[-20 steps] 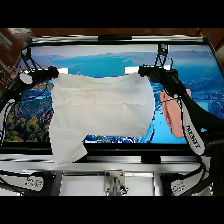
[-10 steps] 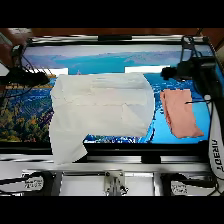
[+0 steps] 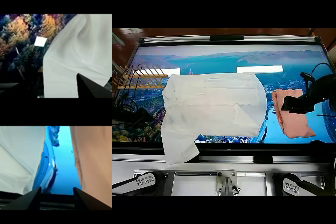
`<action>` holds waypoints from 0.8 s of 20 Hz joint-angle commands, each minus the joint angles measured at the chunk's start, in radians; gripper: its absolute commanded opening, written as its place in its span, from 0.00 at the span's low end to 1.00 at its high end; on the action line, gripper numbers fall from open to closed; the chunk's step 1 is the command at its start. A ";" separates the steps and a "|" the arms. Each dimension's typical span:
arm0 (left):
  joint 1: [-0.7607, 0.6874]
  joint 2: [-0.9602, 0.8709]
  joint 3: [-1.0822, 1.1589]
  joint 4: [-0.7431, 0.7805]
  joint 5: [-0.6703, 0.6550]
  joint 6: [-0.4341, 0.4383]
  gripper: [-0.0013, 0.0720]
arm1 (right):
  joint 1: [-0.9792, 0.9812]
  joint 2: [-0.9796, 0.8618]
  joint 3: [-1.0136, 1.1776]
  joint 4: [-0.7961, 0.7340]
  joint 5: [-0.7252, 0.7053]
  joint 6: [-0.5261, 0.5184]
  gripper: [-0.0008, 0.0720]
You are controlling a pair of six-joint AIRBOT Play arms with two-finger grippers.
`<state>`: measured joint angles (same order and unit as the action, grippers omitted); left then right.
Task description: Fold the shirts.
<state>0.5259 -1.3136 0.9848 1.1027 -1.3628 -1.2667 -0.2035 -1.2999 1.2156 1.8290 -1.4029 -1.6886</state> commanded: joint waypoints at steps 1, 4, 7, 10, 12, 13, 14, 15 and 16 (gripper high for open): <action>0.040 -0.072 -0.056 -0.060 0.013 0.071 0.77 | -0.015 0.014 -0.040 0.059 0.010 -0.020 0.70; 0.002 -0.142 -0.056 -0.061 0.015 0.127 0.76 | -0.015 0.014 -0.040 0.059 0.035 -0.005 0.70; -0.011 -0.162 -0.056 -0.060 0.021 0.175 0.76 | -0.015 0.014 -0.040 0.059 0.040 0.005 0.70; -0.013 -0.177 -0.056 -0.056 0.036 0.182 0.76 | -0.015 0.014 -0.040 0.064 0.054 0.024 0.70; -0.022 -0.194 -0.056 -0.057 0.037 0.194 0.75 | -0.015 0.014 -0.040 0.068 0.058 0.030 0.70; -0.030 -0.203 -0.056 -0.058 0.041 0.201 0.73 | -0.015 0.014 -0.040 0.068 0.059 0.032 0.70; -0.039 -0.208 -0.057 -0.058 0.051 0.200 0.64 | -0.015 0.014 -0.040 0.069 0.059 0.033 0.70; -0.049 -0.215 -0.056 -0.063 0.055 0.200 0.59 | -0.015 0.014 -0.040 0.069 0.059 0.037 0.70; -0.059 -0.224 -0.057 -0.070 0.055 0.201 0.54 | -0.015 0.014 -0.040 0.069 0.059 0.037 0.70</action>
<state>0.4892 -1.5158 0.9287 1.0382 -1.3277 -1.0771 -0.2180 -1.2861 1.1763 1.8946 -1.3487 -1.6608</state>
